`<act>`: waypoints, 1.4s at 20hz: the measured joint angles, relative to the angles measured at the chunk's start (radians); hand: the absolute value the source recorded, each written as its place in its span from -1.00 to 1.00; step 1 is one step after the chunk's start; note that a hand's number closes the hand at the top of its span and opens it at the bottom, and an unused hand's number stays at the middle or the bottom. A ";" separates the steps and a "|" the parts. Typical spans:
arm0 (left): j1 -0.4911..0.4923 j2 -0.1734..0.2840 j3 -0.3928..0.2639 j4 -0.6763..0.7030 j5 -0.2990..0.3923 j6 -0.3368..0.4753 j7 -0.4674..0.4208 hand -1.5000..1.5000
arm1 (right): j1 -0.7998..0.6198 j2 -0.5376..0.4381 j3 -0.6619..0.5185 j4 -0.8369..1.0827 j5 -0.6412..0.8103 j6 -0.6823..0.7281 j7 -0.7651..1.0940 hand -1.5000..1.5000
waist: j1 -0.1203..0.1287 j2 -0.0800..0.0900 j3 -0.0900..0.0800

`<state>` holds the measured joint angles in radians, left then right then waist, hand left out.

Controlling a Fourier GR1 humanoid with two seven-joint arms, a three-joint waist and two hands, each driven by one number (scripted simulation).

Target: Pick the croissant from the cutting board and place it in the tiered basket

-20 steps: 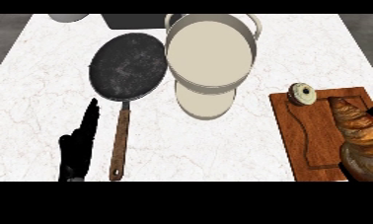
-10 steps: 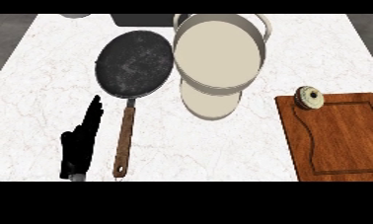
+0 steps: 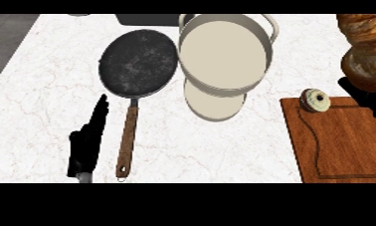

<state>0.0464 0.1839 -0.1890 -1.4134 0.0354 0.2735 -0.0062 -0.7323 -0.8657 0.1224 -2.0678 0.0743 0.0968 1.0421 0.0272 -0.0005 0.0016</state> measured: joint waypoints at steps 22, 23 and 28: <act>0.002 -0.025 0.034 0.009 -0.017 -0.013 -0.002 0.00 | -0.201 0.487 0.224 0.640 0.354 -0.088 -0.194 1.00 | -0.012 -0.001 0.005; 0.007 -0.026 0.028 -0.005 -0.024 -0.008 0.006 0.00 | -0.188 0.514 0.212 0.652 0.347 -0.114 -0.200 -1.00 | -0.011 -0.001 0.004; 0.003 -0.022 0.036 0.000 -0.021 -0.014 0.025 0.00 | -0.156 0.600 0.123 0.686 0.298 -0.205 -0.253 -1.00 | -0.017 -0.012 0.002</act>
<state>0.0496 0.1618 -0.1526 -1.4132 0.0140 0.2591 0.0188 -0.8882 -0.2658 0.2457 -1.3814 0.3718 -0.1086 0.7892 0.0101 -0.0125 0.0031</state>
